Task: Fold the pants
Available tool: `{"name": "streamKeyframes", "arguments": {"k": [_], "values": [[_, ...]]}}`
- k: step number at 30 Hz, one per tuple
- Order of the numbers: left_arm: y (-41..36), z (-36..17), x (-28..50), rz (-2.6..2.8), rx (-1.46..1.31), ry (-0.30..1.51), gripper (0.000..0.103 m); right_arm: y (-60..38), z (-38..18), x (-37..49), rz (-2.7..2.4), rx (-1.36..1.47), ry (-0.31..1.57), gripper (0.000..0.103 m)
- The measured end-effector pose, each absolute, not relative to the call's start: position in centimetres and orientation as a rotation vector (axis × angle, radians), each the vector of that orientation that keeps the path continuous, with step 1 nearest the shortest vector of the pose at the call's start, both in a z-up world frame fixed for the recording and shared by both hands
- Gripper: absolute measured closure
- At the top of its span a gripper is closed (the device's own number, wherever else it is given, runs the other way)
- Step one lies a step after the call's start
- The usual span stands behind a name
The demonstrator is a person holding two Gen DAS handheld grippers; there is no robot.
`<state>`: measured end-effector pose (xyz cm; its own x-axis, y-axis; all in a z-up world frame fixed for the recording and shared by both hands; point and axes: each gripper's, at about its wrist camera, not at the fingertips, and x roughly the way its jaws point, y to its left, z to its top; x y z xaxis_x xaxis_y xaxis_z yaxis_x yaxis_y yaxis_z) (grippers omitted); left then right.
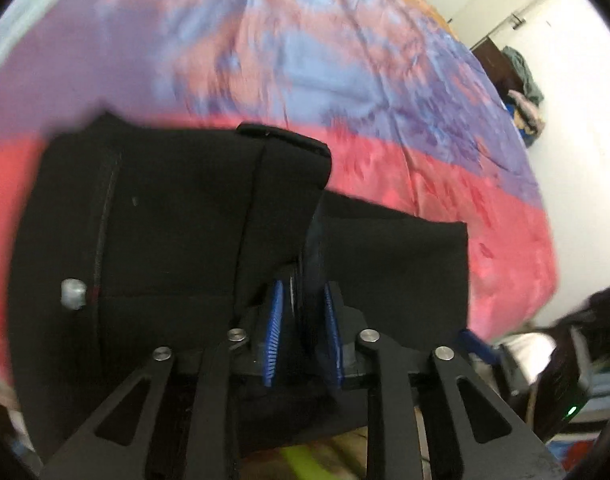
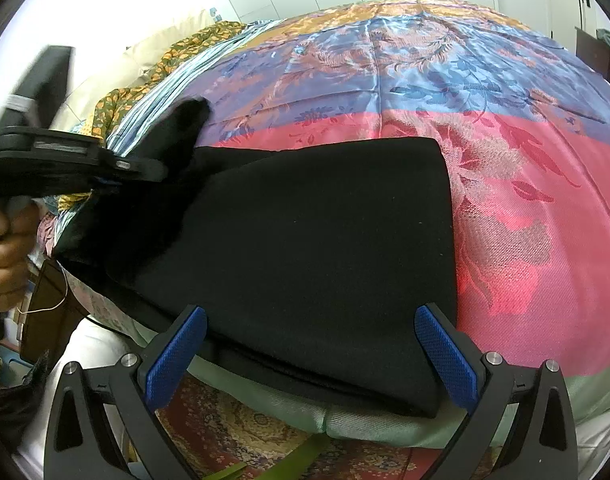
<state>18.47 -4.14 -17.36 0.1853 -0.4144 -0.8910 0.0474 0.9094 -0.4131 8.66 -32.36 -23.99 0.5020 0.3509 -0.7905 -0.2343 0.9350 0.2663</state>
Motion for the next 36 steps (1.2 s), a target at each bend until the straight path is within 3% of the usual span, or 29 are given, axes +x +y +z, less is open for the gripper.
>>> {"name": "streamKeyframes", "arguments": {"k": [3,8,12,15,17,18,23,31,36], "values": [[-3.7,-16.4,17.6,-0.363,-0.390,1.355,0.081,-32.5,-24.0,8.7,0.357,0.138,0.983,0.000],[-0.4,-8.0,14.5,-0.455,-0.391,1.159,0.059,-32.8,-23.9,8.7,0.367,0.167,0.977,0.000],[5.2,-4.2,12.5,-0.331,-0.393,1.012,0.059,-33.0,-23.9,8.9,0.372,0.186,0.976,0.000],[9.0,-6.0,11.4,-0.083,-0.344,0.986,0.070,-33.0,-23.9,8.9,0.371,0.185,0.977,0.000],[10.0,-9.3,10.7,0.040,-0.311,1.032,0.095,-33.1,-23.9,8.9,0.371,0.187,0.977,0.000],[10.0,-10.8,10.5,0.041,-0.312,1.062,0.097,-33.1,-23.9,8.9,0.372,0.190,0.978,0.000],[5.0,-16.3,9.3,-0.028,-0.200,1.104,0.099,-33.4,-22.9,9.2,0.381,0.213,0.993,0.000],[4.4,-16.4,10.1,-0.049,-0.144,1.110,0.099,-28.2,-18.9,10.0,0.655,0.115,0.949,0.001],[4.3,-16.8,10.4,-0.037,-0.132,1.102,0.098,-24.2,-20.5,12.3,0.860,0.104,0.997,0.005]]}}
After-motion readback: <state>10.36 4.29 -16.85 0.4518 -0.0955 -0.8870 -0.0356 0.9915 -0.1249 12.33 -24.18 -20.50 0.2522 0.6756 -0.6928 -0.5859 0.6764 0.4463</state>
